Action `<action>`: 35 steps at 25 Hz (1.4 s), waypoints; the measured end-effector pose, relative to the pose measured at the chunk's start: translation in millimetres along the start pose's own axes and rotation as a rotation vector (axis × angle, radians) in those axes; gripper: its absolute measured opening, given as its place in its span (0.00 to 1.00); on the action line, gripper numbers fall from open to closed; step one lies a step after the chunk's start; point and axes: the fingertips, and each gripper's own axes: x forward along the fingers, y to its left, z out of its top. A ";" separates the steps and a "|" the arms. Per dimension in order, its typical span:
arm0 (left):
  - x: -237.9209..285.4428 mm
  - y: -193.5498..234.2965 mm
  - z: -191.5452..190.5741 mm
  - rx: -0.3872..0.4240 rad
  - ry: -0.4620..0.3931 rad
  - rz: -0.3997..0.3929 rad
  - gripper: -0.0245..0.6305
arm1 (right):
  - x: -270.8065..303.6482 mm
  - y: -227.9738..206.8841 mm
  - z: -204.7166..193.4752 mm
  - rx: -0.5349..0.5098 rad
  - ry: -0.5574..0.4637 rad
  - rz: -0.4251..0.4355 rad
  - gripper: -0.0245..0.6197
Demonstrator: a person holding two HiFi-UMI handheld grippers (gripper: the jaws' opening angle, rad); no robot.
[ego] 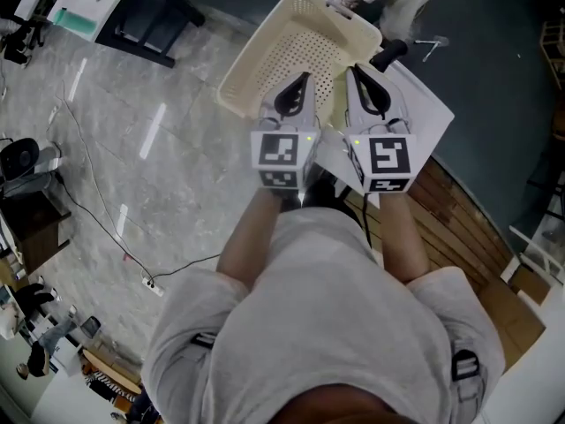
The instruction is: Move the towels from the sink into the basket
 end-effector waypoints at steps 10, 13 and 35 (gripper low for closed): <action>6.2 27.0 31.2 0.009 -0.054 -0.039 0.07 | 12.3 7.8 46.7 -0.068 -0.044 -0.056 0.05; 7.4 34.7 41.2 0.014 -0.065 -0.059 0.07 | 17.2 10.4 57.1 -0.072 -0.053 -0.077 0.05; 23.0 91.0 79.1 0.035 -0.103 -0.095 0.07 | 68.9 18.8 118.4 -0.088 -0.131 -0.133 0.05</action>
